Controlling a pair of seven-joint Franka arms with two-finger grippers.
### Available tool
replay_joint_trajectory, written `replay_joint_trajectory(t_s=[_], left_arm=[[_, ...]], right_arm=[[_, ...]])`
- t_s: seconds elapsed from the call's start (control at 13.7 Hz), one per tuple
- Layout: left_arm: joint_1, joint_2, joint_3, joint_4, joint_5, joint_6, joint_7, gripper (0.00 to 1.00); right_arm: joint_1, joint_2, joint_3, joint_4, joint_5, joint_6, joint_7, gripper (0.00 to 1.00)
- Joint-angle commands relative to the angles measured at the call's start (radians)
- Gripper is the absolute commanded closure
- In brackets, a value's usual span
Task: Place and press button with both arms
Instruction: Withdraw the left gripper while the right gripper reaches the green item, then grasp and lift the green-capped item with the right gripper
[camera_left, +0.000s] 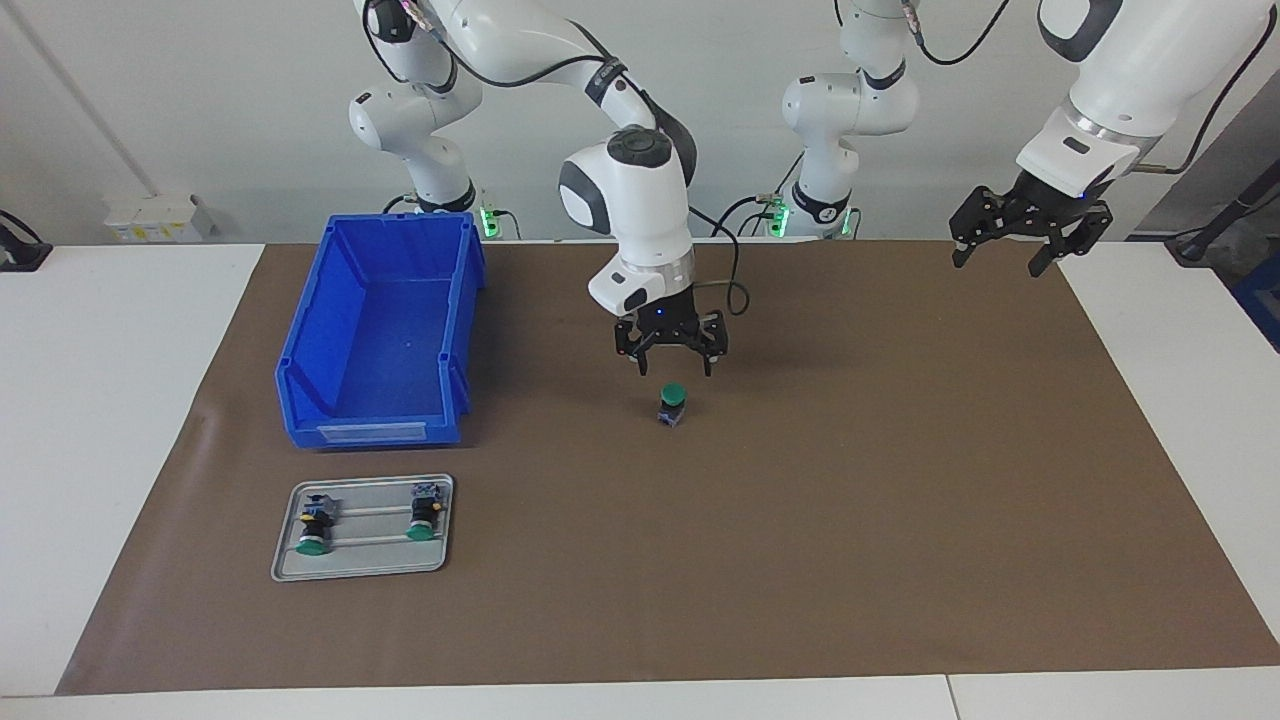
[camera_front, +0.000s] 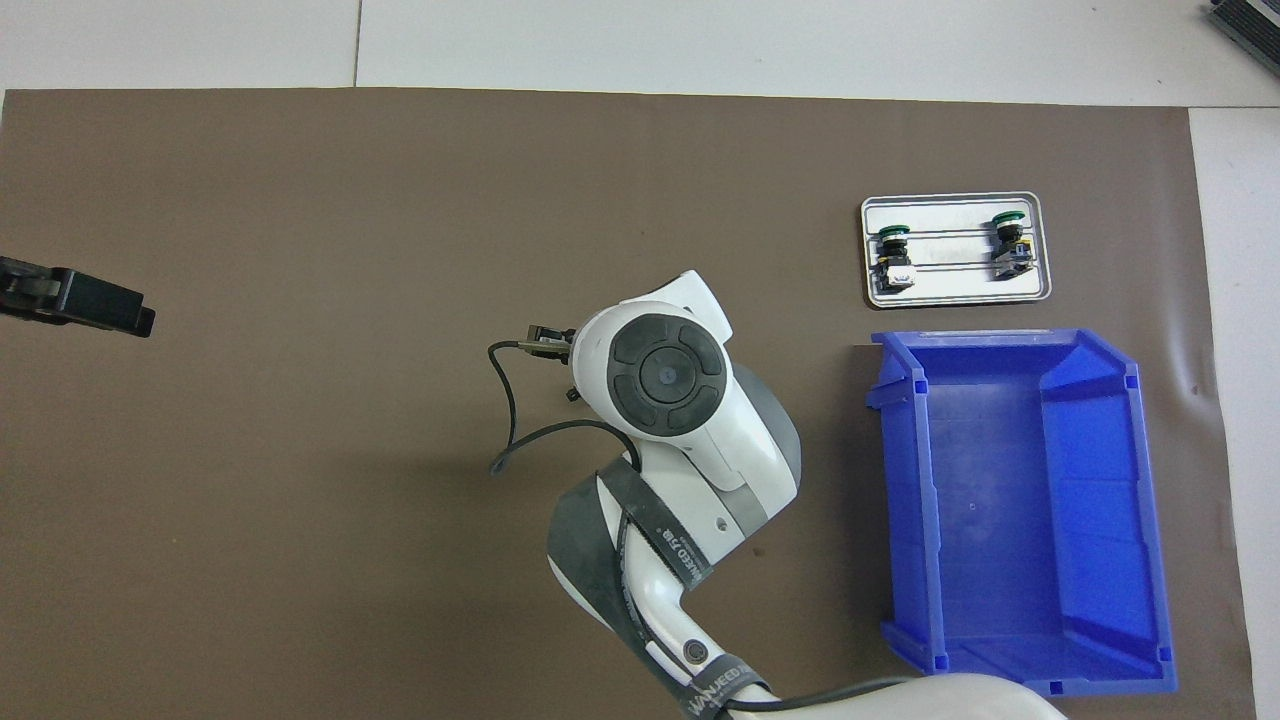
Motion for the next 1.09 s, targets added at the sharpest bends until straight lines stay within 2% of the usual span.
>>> replay_joint_trajectory(t_s=[0.0, 0.22, 0.73, 1.02], left_arm=[[0.022, -0.041, -0.006, -0.068, 0.021, -0.036, 0.019, 0.00], [0.022, -0.079, -0.006, -0.138, 0.021, -0.021, 0.013, 0.00], [0.016, -0.073, -0.008, -0.133, 0.021, 0.050, 0.015, 0.00], [0.021, -0.070, -0.008, -0.127, 0.021, 0.086, -0.065, 0.00]], right_arm=[[0.028, 0.090, -0.006, 0.024, -0.082, 0.048, 0.066, 0.00], [0.024, 0.127, -0.006, -0.002, -0.120, 0.084, 0.069, 0.00], [0.024, 0.123, -0.005, -0.023, -0.117, 0.076, 0.061, 0.00], [0.027, 0.118, -0.003, -0.023, -0.115, 0.048, 0.061, 0.02]])
